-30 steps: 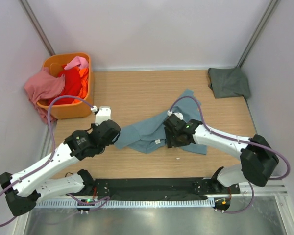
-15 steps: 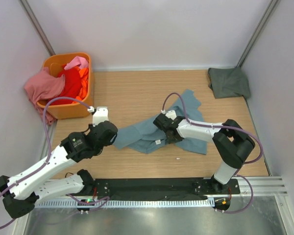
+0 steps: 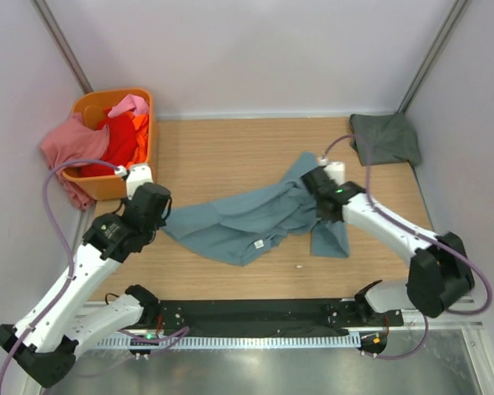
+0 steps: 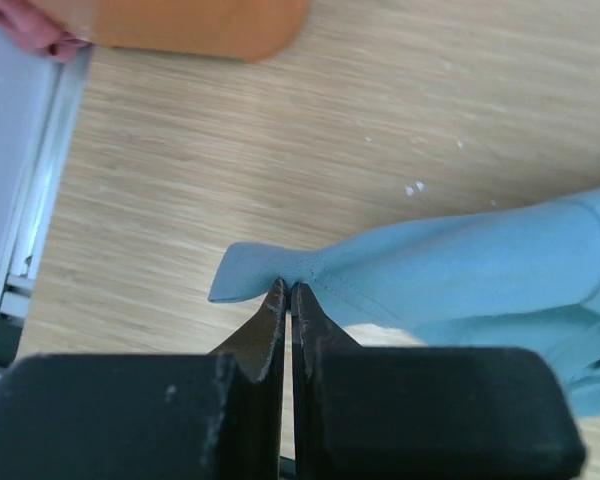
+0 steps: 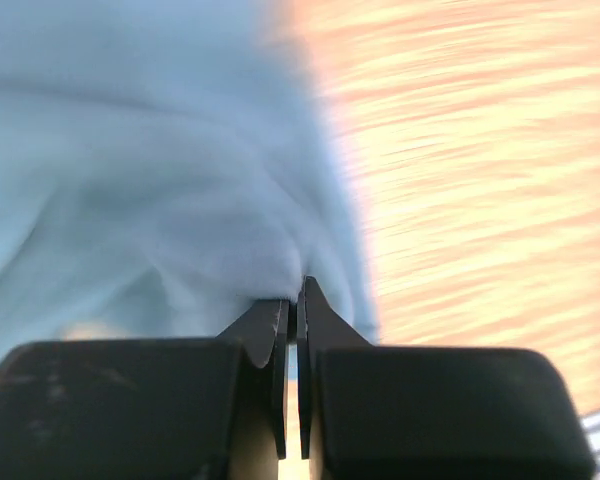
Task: Fold and stack the t-shirts
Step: Flatten the tshirt out
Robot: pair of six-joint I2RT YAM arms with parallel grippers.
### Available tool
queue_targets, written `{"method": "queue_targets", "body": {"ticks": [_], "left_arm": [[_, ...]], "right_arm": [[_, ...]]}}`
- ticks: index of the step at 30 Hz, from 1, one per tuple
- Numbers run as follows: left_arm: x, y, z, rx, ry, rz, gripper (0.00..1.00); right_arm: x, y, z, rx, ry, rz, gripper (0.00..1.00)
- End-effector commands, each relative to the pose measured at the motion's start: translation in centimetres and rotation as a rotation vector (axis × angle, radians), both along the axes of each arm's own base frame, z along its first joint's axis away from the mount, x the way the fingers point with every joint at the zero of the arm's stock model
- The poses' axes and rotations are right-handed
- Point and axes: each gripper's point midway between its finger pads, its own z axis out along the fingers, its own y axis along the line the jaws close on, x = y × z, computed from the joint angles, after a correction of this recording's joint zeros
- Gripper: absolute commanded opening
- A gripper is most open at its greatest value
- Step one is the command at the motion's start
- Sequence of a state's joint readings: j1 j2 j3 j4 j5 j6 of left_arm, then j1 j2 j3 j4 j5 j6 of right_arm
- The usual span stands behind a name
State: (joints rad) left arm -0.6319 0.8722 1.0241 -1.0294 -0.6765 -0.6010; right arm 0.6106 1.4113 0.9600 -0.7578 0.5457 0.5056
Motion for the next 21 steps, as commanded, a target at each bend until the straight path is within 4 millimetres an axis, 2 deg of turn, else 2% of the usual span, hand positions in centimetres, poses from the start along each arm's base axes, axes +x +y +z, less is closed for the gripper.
{"method": "queue_targets", "body": {"ticks": [1, 2, 3, 4, 5, 6, 7, 8, 9, 10, 12, 14, 16, 18, 21], "left_arm": [[0.7, 1.7, 2.7, 0.002, -0.054, 0.035, 0.0], [0.8, 2.5, 2.4, 0.012, -0.041, 0.075, 0.0], [1.0, 2.4, 2.0, 0.005, -0.027, 0.08, 0.0], [1.1, 2.2, 1.2, 0.004, -0.005, 0.076, 0.0], [1.6, 1.9, 0.7, -0.007, 0.007, 0.076, 0.0], [1.6, 1.3, 0.1, -0.023, 0.024, 0.058, 0.0], [1.5, 1.3, -0.8, -0.014, 0.044, 0.058, 0.0], [1.6, 1.3, -1.2, -0.017, 0.043, 0.057, 0.0], [1.3, 1.3, -2.0, -0.014, 0.06, 0.052, 0.0], [1.4, 1.0, -2.1, -0.027, 0.055, 0.044, 0.0], [1.5, 0.7, -1.8, -0.046, 0.04, 0.027, 0.0], [1.8, 0.6, -1.9, -0.042, 0.036, 0.021, 0.0], [1.8, 0.3, -2.2, -0.043, 0.057, 0.014, 0.0], [1.9, 0.1, -2.5, -0.039, 0.074, 0.007, 0.0], [1.8, 0.0, -2.6, -0.039, 0.079, 0.0, 0.0]], "right_arm": [[1.2, -7.1, 3.5, -0.003, -0.087, -0.186, 0.01], [1.6, -8.1, 4.1, -0.001, -0.104, -0.226, 0.04], [2.4, -9.9, 5.4, 0.017, -0.128, -0.312, 0.08], [2.9, -10.2, 5.2, 0.016, -0.11, -0.322, 0.14], [3.4, -10.9, 5.5, -0.001, -0.113, -0.344, 0.37], [3.8, -11.7, 6.3, -0.031, -0.109, -0.363, 0.55], [3.8, -13.0, 5.9, -0.069, -0.079, -0.397, 0.77], [3.9, -13.6, 6.2, -0.098, -0.081, -0.411, 0.82], [3.9, -13.6, 6.3, -0.095, -0.082, -0.41, 0.85], [3.9, -13.0, 6.8, -0.053, -0.104, -0.399, 0.87], [3.7, -10.4, 6.2, 0.069, -0.105, -0.328, 0.88], [2.5, -6.8, 6.9, 0.158, -0.135, -0.222, 0.86], [1.4, -4.2, 7.2, 0.226, -0.146, -0.153, 0.83], [-0.2, -1.5, 6.4, 0.333, -0.13, -0.105, 0.79], [-1.5, -0.9, 3.1, 0.401, -0.105, -0.14, 0.65]]}}
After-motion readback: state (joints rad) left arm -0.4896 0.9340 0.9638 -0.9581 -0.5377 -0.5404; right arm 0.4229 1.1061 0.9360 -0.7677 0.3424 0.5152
